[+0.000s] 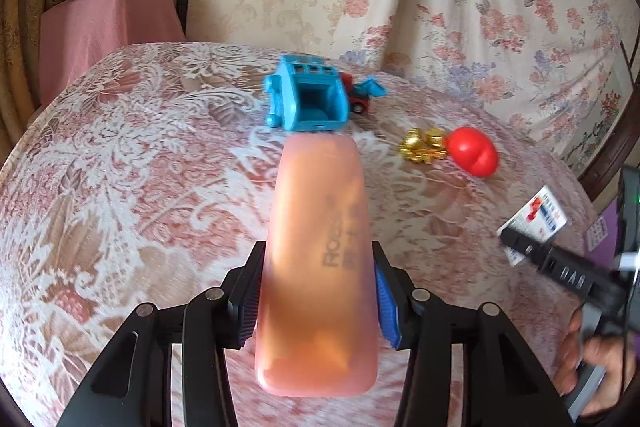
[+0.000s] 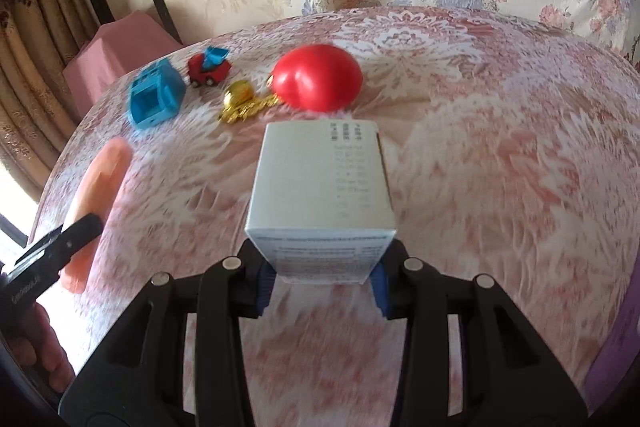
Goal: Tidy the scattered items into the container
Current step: 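Lift the soap bar and white box and carry them toward the purple box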
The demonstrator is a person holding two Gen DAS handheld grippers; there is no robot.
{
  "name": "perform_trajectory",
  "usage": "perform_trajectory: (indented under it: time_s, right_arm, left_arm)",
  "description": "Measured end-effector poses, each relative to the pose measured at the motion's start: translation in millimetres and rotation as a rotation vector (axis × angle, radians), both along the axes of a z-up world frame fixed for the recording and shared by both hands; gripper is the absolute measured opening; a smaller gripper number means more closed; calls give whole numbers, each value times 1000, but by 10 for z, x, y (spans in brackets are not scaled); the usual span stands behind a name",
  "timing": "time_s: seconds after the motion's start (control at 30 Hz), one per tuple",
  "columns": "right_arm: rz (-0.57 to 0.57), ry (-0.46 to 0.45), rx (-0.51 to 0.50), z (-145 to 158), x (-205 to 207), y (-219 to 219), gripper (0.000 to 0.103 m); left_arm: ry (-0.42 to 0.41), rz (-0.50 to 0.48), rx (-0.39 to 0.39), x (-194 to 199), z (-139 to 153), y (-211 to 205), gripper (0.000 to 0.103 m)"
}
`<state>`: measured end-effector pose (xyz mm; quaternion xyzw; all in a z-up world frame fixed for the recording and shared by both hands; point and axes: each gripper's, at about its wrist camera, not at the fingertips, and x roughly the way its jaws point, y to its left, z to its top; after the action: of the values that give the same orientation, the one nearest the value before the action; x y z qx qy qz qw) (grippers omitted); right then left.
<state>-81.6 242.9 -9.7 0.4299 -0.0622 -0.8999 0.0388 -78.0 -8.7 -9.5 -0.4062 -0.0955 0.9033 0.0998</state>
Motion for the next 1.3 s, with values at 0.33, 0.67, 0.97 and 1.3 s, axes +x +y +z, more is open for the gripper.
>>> perform_trajectory:
  time_s: [0.33, 0.67, 0.97, 1.3]
  right_arm:
    - [14, 2, -4, -45, 365, -67, 42]
    - [0, 20, 23, -61, 413, -124, 44]
    - [-17, 37, 59, -47, 412, -186, 44]
    - [-47, 54, 74, -31, 410, -182, 44]
  left_arm:
    - [-10, -19, 5, 227, 23, 374, 48]
    - [-25, 11, -50, 293, -63, 413, 50]
    - [10, 8, -105, 362, -43, 460, 49]
    - [53, 17, -108, 360, -1, 528, 48]
